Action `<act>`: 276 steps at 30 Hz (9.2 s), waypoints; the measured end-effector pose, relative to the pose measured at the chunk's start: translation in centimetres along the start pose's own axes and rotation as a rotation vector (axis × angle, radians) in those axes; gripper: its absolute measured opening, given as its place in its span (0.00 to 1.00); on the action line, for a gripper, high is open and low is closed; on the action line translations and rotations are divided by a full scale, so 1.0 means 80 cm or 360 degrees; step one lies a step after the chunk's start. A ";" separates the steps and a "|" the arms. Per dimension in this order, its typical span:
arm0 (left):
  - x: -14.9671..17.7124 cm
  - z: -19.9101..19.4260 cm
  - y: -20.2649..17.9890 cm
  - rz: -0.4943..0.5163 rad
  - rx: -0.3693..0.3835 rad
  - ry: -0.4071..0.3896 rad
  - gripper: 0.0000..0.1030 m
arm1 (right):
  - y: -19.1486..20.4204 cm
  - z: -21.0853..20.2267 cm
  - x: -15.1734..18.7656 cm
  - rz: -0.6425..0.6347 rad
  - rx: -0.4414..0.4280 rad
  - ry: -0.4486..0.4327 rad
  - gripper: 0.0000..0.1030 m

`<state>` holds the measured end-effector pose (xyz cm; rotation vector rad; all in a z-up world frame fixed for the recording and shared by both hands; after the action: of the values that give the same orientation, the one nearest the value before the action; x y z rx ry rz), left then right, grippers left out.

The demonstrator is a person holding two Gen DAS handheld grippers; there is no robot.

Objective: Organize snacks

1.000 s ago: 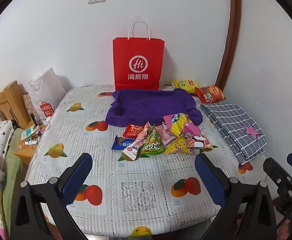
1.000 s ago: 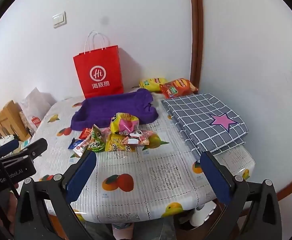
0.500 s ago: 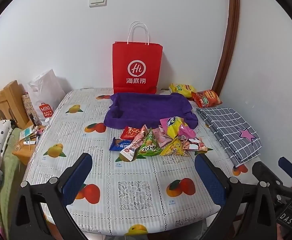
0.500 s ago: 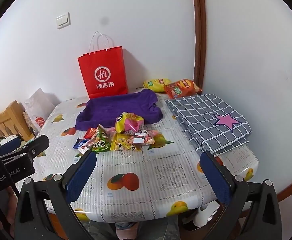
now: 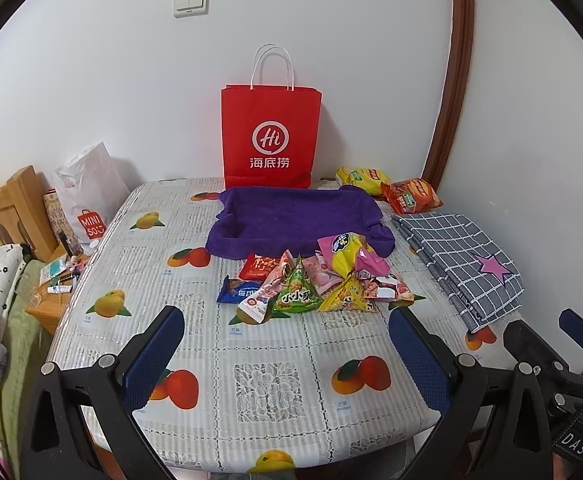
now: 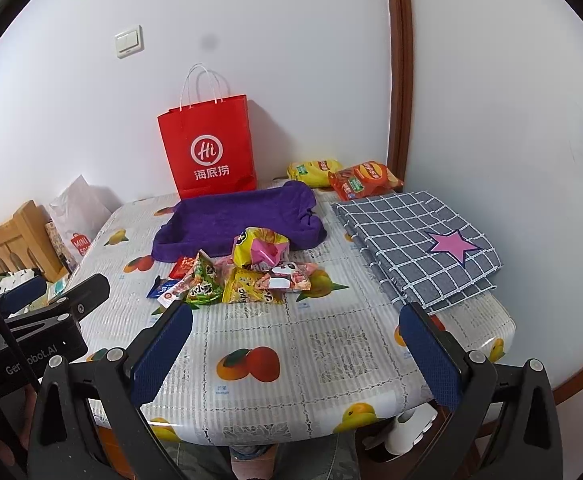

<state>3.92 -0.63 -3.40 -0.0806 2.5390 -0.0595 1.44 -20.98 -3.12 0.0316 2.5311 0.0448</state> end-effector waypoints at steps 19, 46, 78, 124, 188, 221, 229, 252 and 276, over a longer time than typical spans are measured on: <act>0.001 -0.008 0.006 -0.0024 -0.0003 -0.0017 1.00 | 0.003 -0.006 0.004 0.0003 -0.0015 -0.0024 0.99; 0.003 -0.004 0.013 -0.0046 0.0005 -0.0017 1.00 | 0.015 -0.006 0.003 -0.0025 -0.0020 -0.0030 0.99; -0.007 0.026 0.035 -0.0077 0.0027 0.0019 1.00 | 0.015 0.021 0.005 -0.0017 -0.0058 0.0001 0.99; -0.015 0.260 0.127 -0.0262 0.0019 0.0446 0.96 | -0.017 0.273 -0.070 -0.0001 -0.0040 0.0367 0.99; -0.030 0.305 0.121 -0.0081 -0.0032 0.0509 0.55 | -0.042 0.296 -0.021 -0.0005 -0.0049 0.0497 0.59; -0.035 0.233 0.089 -0.0089 0.0144 0.0434 0.55 | -0.040 0.273 0.018 -0.0051 -0.0063 0.0654 0.54; -0.052 0.220 0.087 -0.0074 0.0150 0.0391 0.55 | -0.033 0.240 -0.024 -0.0067 -0.0070 0.0502 0.52; -0.218 0.207 0.080 0.0012 0.0124 0.0199 0.55 | 0.064 0.228 -0.245 -0.0103 -0.0298 0.0271 0.52; -0.320 0.340 0.079 -0.0076 0.0104 0.0304 0.55 | 0.097 0.362 -0.369 -0.0122 -0.0363 0.0315 0.52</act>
<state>40.10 6.82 -11.79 -0.1149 2.7233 -0.1771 42.32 -13.50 -9.68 -0.1686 2.7057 0.3202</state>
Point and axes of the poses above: each gripper's, at about its wrist camera, not at the fingertips, and z roughly the way its jaws point, y to its left, x to its underside, the point moved 7 cm from there along z, roughly the way its jaws point, and after that the axes turned 15 degrees about y, right-handed, at the moved point
